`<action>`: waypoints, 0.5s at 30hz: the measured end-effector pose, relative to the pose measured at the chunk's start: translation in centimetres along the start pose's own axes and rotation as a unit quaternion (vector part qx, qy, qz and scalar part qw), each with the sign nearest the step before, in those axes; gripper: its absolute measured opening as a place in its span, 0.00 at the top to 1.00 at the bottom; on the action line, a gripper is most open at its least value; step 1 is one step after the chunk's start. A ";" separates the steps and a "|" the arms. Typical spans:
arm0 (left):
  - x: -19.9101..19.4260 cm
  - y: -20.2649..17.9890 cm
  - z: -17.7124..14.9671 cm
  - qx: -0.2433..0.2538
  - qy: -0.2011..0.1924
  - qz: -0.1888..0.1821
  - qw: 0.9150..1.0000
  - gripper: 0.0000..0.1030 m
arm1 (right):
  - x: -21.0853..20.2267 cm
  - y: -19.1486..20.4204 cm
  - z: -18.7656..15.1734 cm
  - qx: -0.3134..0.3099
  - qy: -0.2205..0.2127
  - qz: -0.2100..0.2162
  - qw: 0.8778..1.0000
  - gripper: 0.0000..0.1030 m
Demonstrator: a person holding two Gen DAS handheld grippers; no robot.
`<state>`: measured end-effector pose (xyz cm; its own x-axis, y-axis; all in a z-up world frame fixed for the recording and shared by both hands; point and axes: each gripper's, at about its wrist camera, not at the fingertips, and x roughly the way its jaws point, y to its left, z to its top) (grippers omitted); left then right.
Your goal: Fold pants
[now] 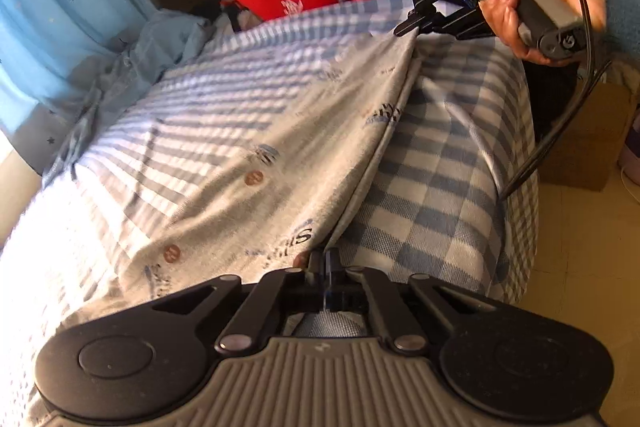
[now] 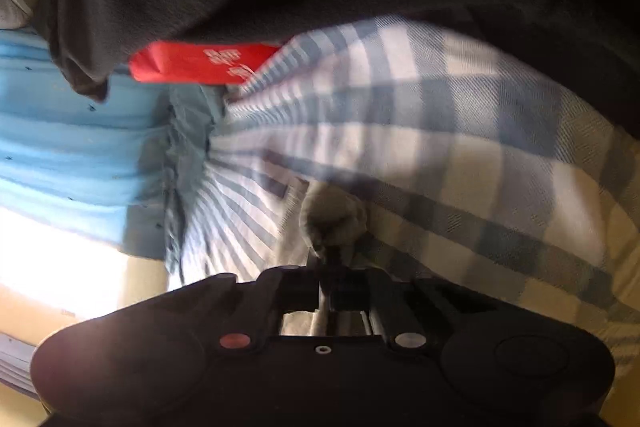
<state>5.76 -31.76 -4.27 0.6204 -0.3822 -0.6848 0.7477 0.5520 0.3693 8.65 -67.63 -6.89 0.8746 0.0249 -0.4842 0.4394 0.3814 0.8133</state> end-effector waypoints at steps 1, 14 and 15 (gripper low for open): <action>-0.4 0.0 -0.1 0.000 -0.007 0.002 1.000 1.00 | -0.8 1.1 0.0 -0.033 -0.015 0.004 0.999 1.00; -3.5 1.5 -3.4 -0.018 -0.037 -0.023 0.999 0.46 | -2.3 2.2 -2.4 -0.217 -0.050 -0.139 0.965 0.59; -4.0 2.1 -3.8 -0.028 -0.037 -0.023 0.999 0.46 | -2.6 3.1 -3.3 -0.248 -0.063 -0.142 0.956 0.55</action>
<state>3.92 -26.24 -3.16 0.6040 -0.4608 -0.6502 0.7621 0.5727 0.3021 7.04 -63.45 -4.18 0.7660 -0.2435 -0.5949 0.5387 0.7481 0.3875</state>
